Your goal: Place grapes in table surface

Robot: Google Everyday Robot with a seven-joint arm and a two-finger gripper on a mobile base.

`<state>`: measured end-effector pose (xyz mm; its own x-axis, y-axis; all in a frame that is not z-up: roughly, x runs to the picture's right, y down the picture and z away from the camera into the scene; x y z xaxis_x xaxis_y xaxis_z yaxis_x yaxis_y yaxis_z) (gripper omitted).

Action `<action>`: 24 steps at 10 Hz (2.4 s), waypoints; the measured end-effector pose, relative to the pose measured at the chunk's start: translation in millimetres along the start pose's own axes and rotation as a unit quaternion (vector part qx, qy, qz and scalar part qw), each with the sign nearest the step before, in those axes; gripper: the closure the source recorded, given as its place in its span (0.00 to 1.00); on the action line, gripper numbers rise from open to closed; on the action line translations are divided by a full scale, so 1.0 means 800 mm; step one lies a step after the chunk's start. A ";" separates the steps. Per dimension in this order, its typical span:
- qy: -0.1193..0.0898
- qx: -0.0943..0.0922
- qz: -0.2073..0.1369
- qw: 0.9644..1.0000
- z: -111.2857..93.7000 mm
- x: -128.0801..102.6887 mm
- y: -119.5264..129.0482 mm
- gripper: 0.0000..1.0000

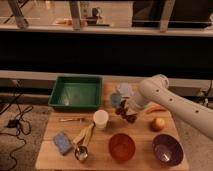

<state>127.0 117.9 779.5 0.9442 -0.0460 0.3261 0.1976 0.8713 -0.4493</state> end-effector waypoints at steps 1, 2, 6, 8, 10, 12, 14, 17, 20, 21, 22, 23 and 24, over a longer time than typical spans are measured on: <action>0.007 -0.010 -0.008 1.000 0.008 -0.003 0.005 0.96; 0.016 -0.024 -0.017 0.999 0.019 -0.006 0.012 0.96; 0.059 -0.079 -0.036 0.994 0.071 -0.003 0.032 0.96; 0.075 -0.095 -0.037 0.992 0.081 0.003 0.035 0.96; 0.084 -0.105 -0.036 0.990 0.087 0.007 0.037 0.96; 0.089 -0.111 -0.037 0.989 0.090 0.008 0.039 0.96; 0.090 -0.115 -0.038 0.989 0.091 0.008 0.040 0.94; 0.091 -0.121 -0.043 0.988 0.093 0.008 0.040 0.64; 0.092 -0.126 -0.044 0.987 0.094 0.010 0.041 0.36; 0.092 -0.126 -0.044 0.987 0.094 0.009 0.041 0.28; 0.092 -0.126 -0.043 0.987 0.094 0.010 0.042 0.23; 0.092 -0.125 -0.042 0.987 0.092 0.011 0.042 0.23; 0.092 -0.125 -0.042 0.987 0.091 0.012 0.043 0.23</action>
<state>124.0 183.1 827.8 0.9493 -0.2203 0.2241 0.3135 0.7137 -0.6264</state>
